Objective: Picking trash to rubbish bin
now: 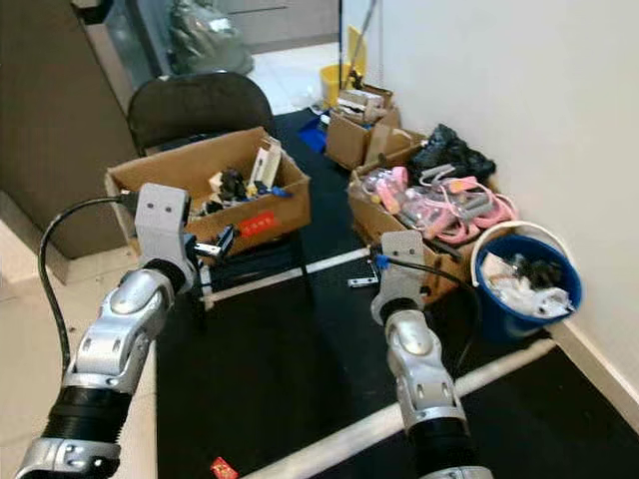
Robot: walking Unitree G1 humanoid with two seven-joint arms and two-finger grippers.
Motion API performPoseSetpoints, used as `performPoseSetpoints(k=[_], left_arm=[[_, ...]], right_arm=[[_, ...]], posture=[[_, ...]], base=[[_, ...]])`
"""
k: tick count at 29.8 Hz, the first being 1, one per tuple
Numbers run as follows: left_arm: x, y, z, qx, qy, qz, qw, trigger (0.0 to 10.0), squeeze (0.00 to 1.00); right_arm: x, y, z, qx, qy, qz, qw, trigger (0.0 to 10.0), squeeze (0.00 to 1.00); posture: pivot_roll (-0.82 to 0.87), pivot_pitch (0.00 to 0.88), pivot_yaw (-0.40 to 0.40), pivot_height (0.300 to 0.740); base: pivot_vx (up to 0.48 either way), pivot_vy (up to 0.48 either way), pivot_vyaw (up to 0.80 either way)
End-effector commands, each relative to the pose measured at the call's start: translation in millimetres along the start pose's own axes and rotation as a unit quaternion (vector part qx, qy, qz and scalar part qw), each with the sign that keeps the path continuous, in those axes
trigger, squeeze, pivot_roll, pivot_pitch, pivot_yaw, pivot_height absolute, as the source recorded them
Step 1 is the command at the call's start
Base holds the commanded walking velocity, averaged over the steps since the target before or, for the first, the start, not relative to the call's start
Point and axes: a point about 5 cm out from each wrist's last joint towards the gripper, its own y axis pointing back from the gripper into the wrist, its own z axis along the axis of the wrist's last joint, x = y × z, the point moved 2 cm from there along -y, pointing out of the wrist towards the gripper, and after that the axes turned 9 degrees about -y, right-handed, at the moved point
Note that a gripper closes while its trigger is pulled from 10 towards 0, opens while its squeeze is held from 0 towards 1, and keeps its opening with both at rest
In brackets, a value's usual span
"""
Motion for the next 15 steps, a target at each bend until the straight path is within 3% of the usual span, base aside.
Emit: performPoseSetpoints(k=[1,15], left_arm=[[0.4,1.5,-5.5,0.011,-0.001,0.000,1.000,10.0,0.00],[-1.4,1.1,-5.2,0.010,0.001,0.002,1.000,10.0,0.00]], right_arm=[[-0.7,1.3,-3.8,0.006,-0.005,-0.003,1.000,10.0,0.00],[-0.6,-1.5,-1.2,0.004,0.002,-0.001,1.000,10.0,0.00]], posture=[[0.02,0.100,0.056,0.740],[0.02,0.102,0.047,0.740]], base=[[0.270,0.000,0.00],[0.270,0.000,0.00]])
